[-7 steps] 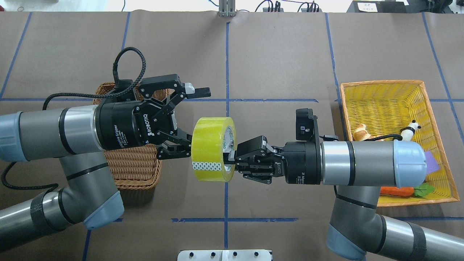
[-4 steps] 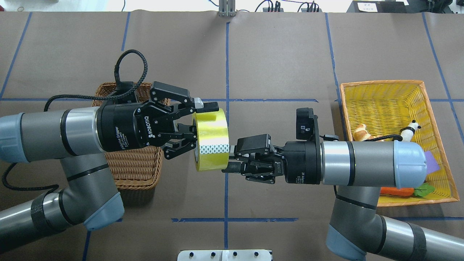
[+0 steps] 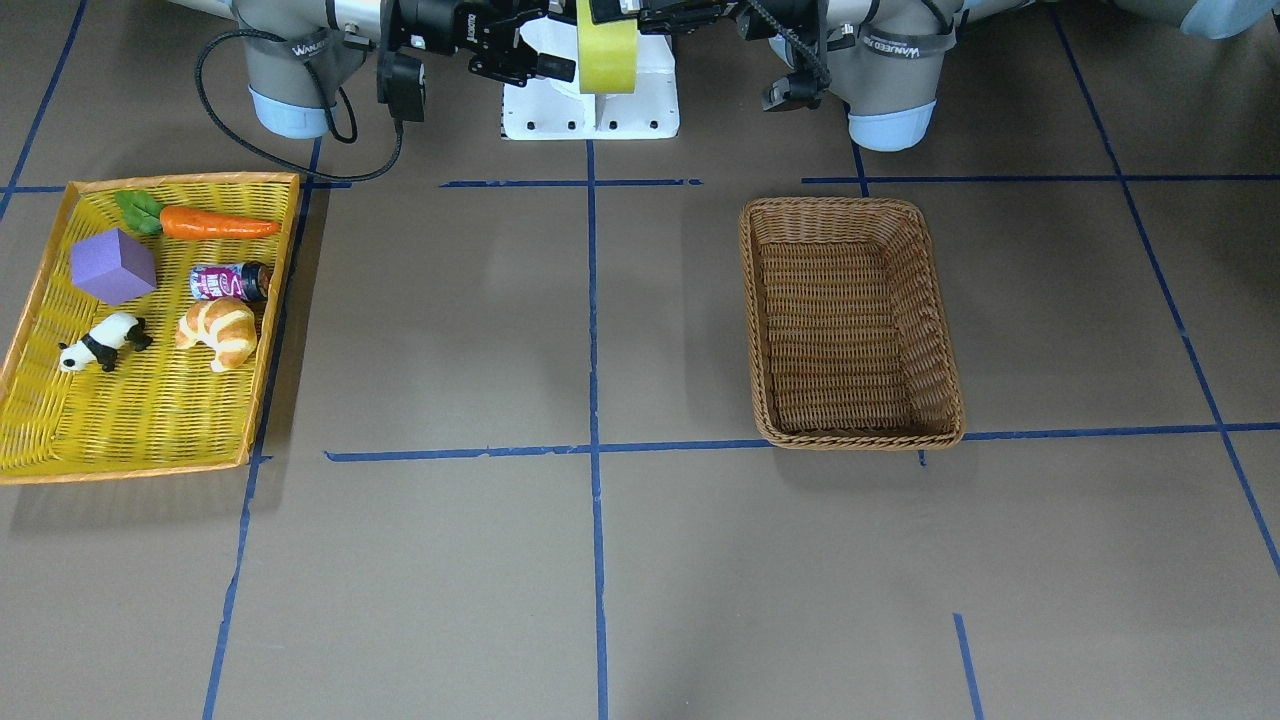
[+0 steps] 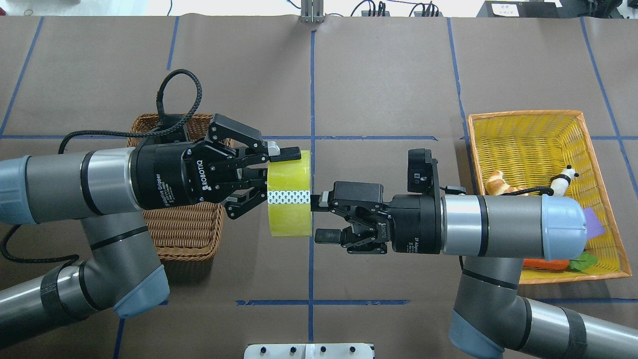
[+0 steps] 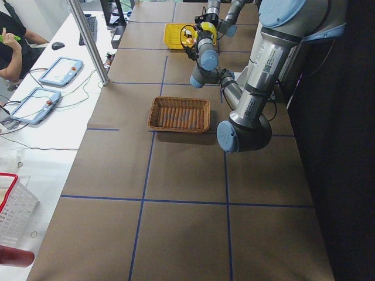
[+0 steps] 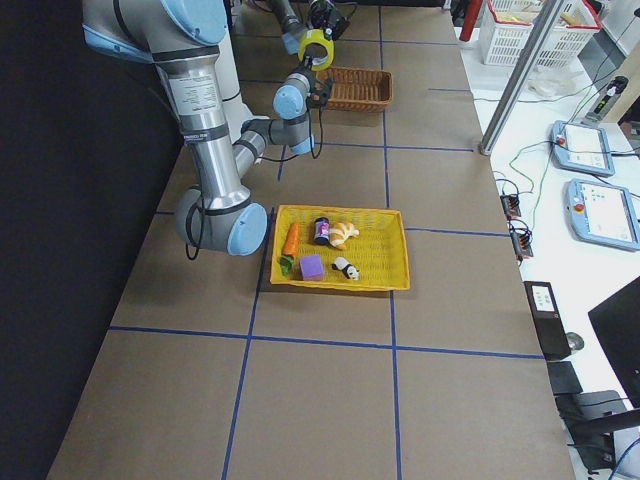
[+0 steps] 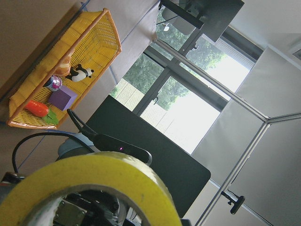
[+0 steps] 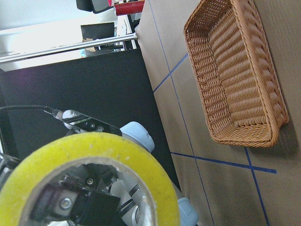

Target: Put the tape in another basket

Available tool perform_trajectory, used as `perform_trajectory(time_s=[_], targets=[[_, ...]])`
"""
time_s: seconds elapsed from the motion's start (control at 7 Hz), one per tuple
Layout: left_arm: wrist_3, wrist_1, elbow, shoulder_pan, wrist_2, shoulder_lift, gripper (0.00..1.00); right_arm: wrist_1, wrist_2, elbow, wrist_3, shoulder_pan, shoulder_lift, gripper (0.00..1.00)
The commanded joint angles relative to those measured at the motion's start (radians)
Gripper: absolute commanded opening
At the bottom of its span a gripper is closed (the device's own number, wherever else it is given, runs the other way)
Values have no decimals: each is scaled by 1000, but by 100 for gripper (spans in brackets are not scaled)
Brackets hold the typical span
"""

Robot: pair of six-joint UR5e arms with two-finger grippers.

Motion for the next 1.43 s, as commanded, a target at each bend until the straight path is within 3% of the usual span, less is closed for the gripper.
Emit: perform_trajectory(time_s=[0.0, 0.43, 0.57, 0.86, 1.29], targets=[[-5, 0, -1, -72, -38, 13, 0, 0, 1, 0, -2, 2, -5, 100], [7, 17, 70, -239, -254, 30, 0, -20, 4, -3, -101, 30, -17, 100], [56, 35, 106, -290, -352, 29, 0, -91, 15, 0, -165, 66, -24, 100], [290, 211, 121, -338, -507, 29, 0, -318, 35, 15, -350, 131, -15, 100], [595, 470, 122, -361, -603, 30, 0, -756, 18, 41, -704, 204, 14, 100]])
